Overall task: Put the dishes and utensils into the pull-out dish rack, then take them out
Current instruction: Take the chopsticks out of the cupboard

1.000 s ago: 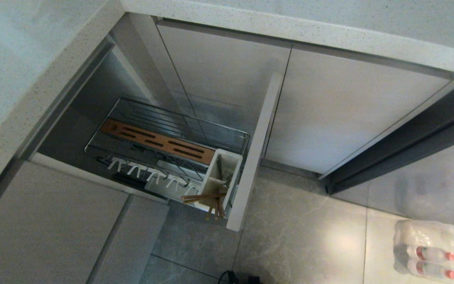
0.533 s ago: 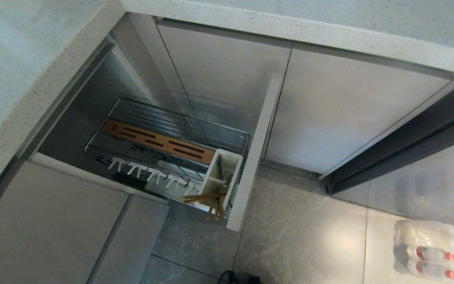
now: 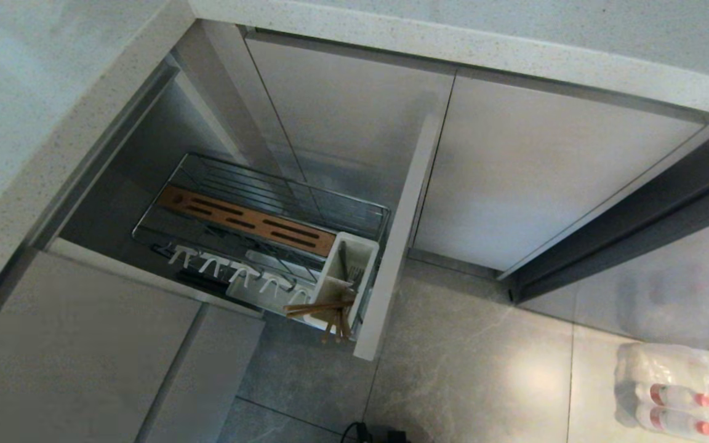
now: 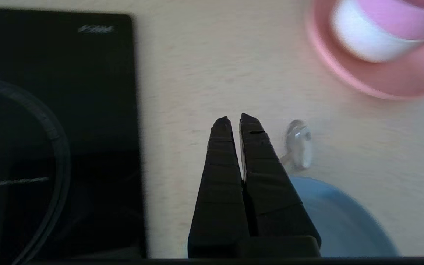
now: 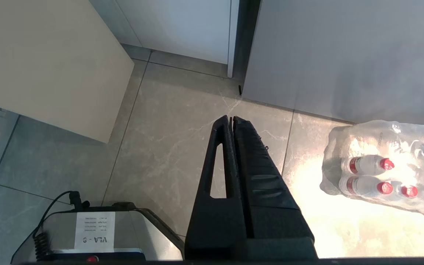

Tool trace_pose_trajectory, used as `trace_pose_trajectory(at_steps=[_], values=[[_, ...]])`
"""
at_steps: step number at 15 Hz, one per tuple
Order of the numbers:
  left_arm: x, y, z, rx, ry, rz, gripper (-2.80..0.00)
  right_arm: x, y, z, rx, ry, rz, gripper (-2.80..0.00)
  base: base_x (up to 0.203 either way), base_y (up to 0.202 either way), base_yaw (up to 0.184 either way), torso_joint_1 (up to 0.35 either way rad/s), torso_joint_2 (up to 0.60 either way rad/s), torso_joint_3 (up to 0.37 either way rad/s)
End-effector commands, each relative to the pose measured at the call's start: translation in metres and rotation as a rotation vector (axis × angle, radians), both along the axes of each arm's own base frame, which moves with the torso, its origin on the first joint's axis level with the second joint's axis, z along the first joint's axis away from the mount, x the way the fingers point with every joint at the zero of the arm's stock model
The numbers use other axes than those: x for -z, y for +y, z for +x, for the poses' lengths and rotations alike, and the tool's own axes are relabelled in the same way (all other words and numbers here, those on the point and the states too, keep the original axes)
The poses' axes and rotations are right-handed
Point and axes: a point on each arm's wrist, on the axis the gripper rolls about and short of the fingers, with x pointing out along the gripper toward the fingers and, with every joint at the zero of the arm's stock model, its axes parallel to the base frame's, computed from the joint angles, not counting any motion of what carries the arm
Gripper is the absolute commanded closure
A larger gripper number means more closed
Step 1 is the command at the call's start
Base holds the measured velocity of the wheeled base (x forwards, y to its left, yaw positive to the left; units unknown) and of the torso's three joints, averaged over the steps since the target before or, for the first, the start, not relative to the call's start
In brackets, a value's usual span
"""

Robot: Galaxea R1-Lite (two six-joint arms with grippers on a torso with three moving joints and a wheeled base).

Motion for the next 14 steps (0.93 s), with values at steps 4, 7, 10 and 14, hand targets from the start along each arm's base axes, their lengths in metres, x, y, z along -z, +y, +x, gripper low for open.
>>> trace_pose_trajectory(at_steps=[4, 7, 10, 14], values=[[0.023, 0.019, -0.002, -0.024, 0.025, -0.082, 0.0, 0.0, 0.0, 0.0, 0.0, 0.001, 0.0, 0.0, 0.0, 0.0, 0.0, 0.0, 0.0, 0.0], [0.034, 0.025, -0.002, -0.032, 0.038, -0.116, 0.0, 0.0, 0.0, 0.0, 0.0, 0.001, 0.0, 0.0, 0.0, 0.0, 0.0, 0.0, 0.0, 0.0], [0.042, 0.025, -0.002, -0.009, 0.045, -0.146, 0.0, 0.0, 0.0, 0.0, 0.0, 0.001, 0.0, 0.0, 0.0, 0.0, 0.0, 0.0, 0.0, 0.0], [0.045, 0.026, -0.003, 0.002, 0.049, -0.156, 0.0, 0.0, 0.0, 0.0, 0.0, 0.001, 0.0, 0.0, 0.0, 0.0, 0.0, 0.0, 0.0, 0.0]])
